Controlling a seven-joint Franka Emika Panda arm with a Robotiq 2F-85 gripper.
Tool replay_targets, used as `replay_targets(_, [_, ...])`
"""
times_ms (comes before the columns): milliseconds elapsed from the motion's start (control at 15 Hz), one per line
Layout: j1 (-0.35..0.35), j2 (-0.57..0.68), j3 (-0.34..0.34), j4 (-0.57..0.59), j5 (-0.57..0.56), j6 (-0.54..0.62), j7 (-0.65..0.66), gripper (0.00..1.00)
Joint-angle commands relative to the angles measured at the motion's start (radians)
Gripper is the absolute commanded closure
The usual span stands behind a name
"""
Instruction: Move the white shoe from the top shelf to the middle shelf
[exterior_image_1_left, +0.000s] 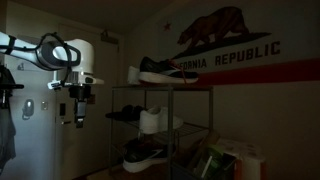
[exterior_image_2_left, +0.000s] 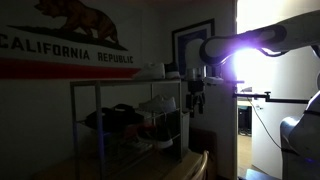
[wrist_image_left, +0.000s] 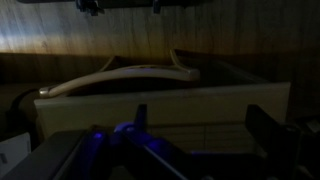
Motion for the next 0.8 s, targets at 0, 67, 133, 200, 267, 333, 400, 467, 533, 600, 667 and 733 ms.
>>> replay_targets(0, [-0.016,0.100,0.016,0.174,-0.050,-0.048,0.008,0.00])
replay_targets(67, [-0.018,0.122,0.020,0.222,-0.072,-0.056,0.011,0.00])
replay_targets(133, [-0.019,0.140,0.021,0.265,-0.090,-0.060,0.015,0.00])
replay_targets(200, [-0.020,0.160,0.023,0.316,-0.110,-0.073,0.022,0.00])
replay_targets(267, [-0.021,0.177,0.024,0.360,-0.128,-0.085,0.023,0.00])
replay_targets(333, [-0.021,0.188,0.025,0.404,-0.147,-0.101,0.028,0.00])
replay_targets(400, [-0.022,0.198,0.026,0.440,-0.165,-0.114,0.034,0.00])
replay_targets(467, [-0.022,0.208,0.025,0.482,-0.181,-0.132,0.034,0.00])
replay_targets(533, [-0.023,0.218,0.025,0.523,-0.194,-0.148,0.036,0.00])
replay_targets(600, [-0.024,0.229,0.027,0.562,-0.208,-0.160,0.041,0.00])
replay_targets(667, [-0.024,0.243,0.026,0.604,-0.217,-0.169,0.042,0.00])
replay_targets(733, [-0.025,0.259,0.026,0.644,-0.222,-0.171,0.050,0.00])
